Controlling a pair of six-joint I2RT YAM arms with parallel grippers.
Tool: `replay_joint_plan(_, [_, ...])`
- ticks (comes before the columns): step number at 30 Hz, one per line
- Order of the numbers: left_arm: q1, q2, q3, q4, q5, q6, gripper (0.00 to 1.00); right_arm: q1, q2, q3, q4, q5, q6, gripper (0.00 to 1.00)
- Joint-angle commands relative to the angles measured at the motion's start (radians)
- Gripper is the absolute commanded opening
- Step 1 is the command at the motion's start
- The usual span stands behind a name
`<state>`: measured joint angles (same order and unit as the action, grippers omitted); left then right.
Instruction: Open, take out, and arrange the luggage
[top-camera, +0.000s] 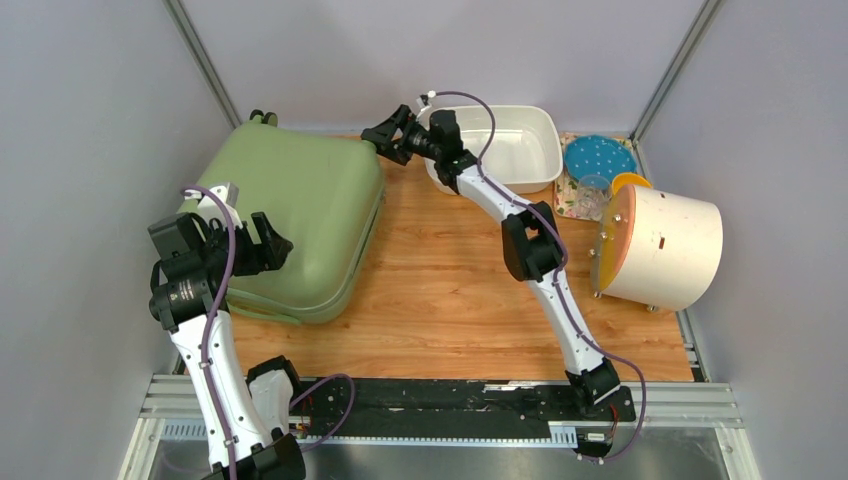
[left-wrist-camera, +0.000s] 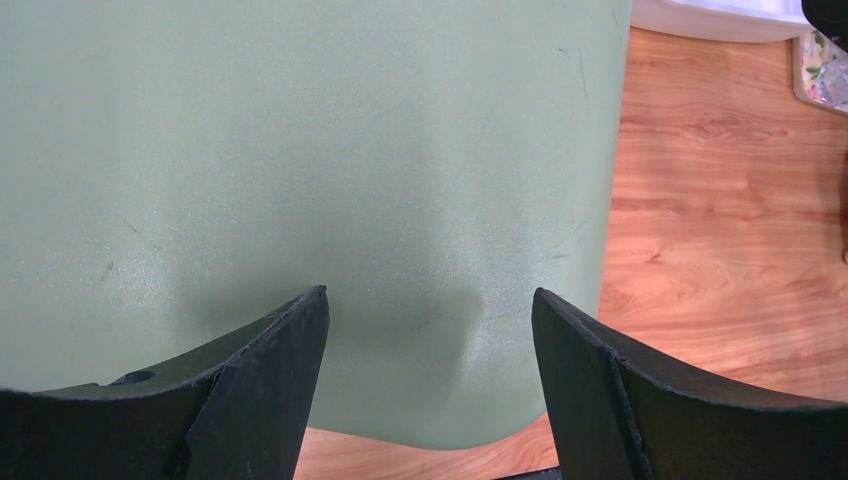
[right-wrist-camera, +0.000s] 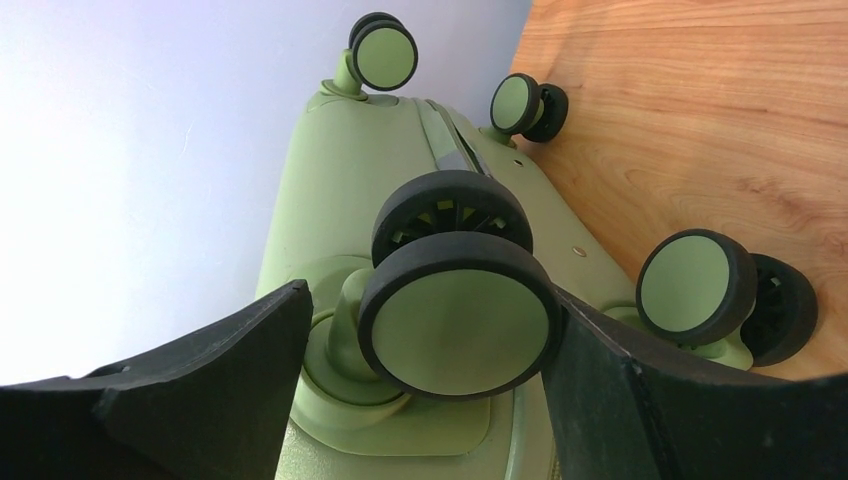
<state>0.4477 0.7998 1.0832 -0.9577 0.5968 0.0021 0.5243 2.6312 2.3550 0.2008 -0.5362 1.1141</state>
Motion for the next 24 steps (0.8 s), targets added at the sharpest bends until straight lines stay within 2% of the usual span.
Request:
replay_joint_plan(1, [0.005,0.012,-0.026,-0.062,-0.029,-0.004,0.83,0.031,-0.020,0.081,0.054,0.013,0.003,0.83])
replay_joint_plan(4, [0.003,0.013,-0.028,-0.067,-0.029,-0.004,0.83,0.032,-0.004,0.110,0.042,0.050,0.001,0.83])
replay_joint_plan(6, [0.003,0.016,-0.026,-0.070,-0.029,-0.004,0.83,0.031,0.000,0.115,0.040,0.062,0.001,0.78])
replay_joint_plan(7, [0.003,0.019,-0.025,-0.069,-0.031,-0.004,0.83,0.031,0.000,0.112,0.040,0.067,0.004,0.68])
replay_joint_plan(9, [0.003,0.026,-0.019,-0.069,-0.034,-0.004,0.83,0.031,-0.016,0.090,0.040,0.068,0.004,0.56])
replay_joint_plan(10, [0.003,0.029,-0.017,-0.066,-0.034,-0.004,0.83,0.029,-0.023,0.073,0.057,0.064,0.001,0.44])
replay_joint_plan(12, [0.003,0.035,-0.012,-0.061,-0.032,-0.004,0.83,0.020,-0.049,0.030,0.071,0.055,0.003,0.30])
replay_joint_plan(13, [0.003,0.035,-0.012,-0.056,-0.035,0.016,0.83,0.017,-0.059,0.017,0.077,0.050,0.004,0.16])
replay_joint_plan(15, [0.003,0.035,-0.016,-0.053,-0.037,0.024,0.83,0.008,-0.101,-0.055,0.110,0.030,0.013,0.02])
replay_joint_plan(24, [0.003,0.044,-0.005,-0.039,-0.022,0.058,0.83,-0.010,-0.359,-0.494,0.304,-0.033,0.055,0.00])
